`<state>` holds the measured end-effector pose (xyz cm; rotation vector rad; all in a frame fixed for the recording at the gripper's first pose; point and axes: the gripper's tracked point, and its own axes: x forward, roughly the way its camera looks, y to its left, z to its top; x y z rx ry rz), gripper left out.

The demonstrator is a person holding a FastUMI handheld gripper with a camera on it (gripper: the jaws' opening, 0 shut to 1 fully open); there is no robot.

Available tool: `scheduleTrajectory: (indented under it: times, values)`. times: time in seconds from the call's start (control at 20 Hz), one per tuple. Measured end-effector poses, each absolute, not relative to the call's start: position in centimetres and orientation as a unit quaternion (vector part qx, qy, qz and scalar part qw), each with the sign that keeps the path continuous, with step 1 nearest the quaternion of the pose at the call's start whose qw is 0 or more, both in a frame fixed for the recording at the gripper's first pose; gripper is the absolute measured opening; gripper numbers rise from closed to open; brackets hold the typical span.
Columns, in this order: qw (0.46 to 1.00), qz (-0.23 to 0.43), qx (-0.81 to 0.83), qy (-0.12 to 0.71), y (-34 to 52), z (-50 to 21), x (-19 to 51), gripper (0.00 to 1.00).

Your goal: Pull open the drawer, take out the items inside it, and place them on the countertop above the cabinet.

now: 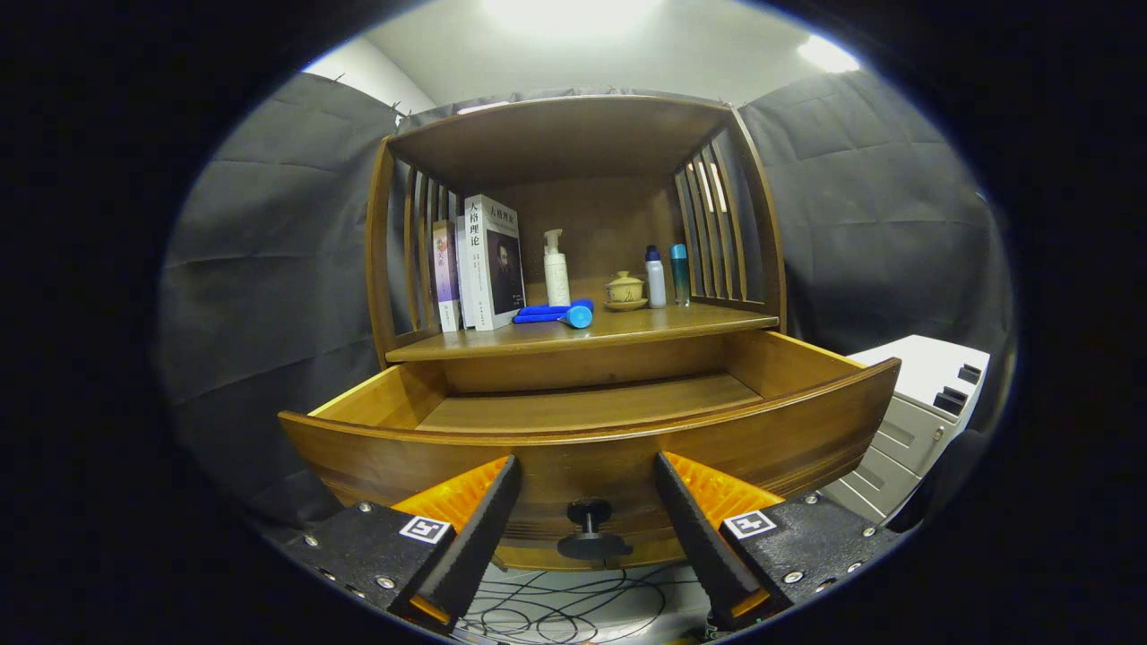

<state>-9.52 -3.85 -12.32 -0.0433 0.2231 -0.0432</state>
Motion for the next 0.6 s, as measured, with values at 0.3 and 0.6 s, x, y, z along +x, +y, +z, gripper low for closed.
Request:
scheduleTrajectory:
  times: [0.3, 0.6]
  values:
    - [0.994, -0.022, -0.022, 0.107, -3.8, -12.2, -7.1, 0.95]
    - [0.995, -0.030, -0.021, 0.092, -3.5, -11.8, -3.5, 0.95]
